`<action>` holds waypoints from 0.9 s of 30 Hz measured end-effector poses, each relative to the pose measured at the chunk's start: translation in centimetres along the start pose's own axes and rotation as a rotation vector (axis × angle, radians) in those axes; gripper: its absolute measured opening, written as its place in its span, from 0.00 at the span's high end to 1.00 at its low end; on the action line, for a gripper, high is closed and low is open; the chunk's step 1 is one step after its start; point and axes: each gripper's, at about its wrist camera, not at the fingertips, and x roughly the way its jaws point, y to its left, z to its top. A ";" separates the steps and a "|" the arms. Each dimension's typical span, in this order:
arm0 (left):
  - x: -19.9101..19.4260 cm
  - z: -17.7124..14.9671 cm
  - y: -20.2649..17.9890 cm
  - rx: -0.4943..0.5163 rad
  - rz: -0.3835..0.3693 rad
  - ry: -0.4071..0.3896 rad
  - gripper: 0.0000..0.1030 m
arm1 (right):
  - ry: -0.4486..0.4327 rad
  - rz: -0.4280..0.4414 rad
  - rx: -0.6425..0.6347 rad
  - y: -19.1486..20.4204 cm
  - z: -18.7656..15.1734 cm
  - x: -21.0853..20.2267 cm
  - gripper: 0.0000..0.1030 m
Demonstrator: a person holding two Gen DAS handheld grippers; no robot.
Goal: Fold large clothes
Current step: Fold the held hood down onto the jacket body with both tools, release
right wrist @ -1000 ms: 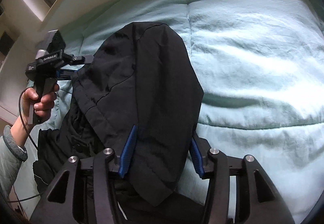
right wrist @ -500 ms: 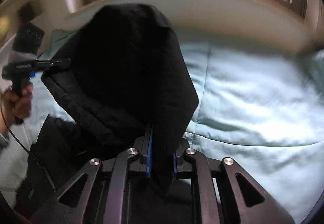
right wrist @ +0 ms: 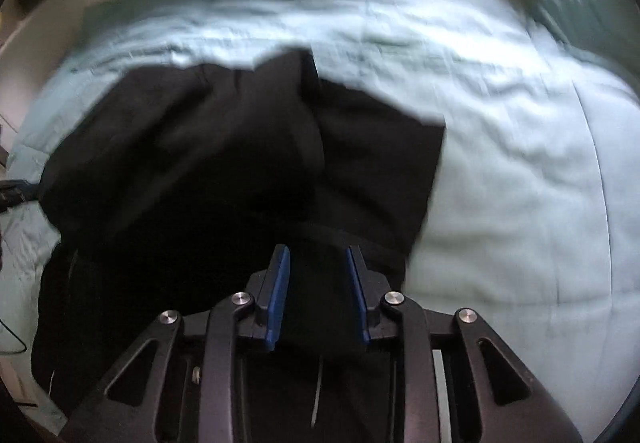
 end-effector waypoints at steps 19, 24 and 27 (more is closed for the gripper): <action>15.6 4.4 -3.0 -0.102 -0.065 0.290 0.82 | 0.281 0.044 -0.086 10.8 4.1 10.4 0.36; 15.5 1.1 -1.2 -0.214 -0.206 0.221 0.82 | 0.186 0.057 -0.037 10.3 -0.1 10.9 0.31; 13.5 1.4 -2.7 -0.157 -0.142 0.191 0.82 | 0.123 0.133 0.019 9.0 0.1 8.2 0.32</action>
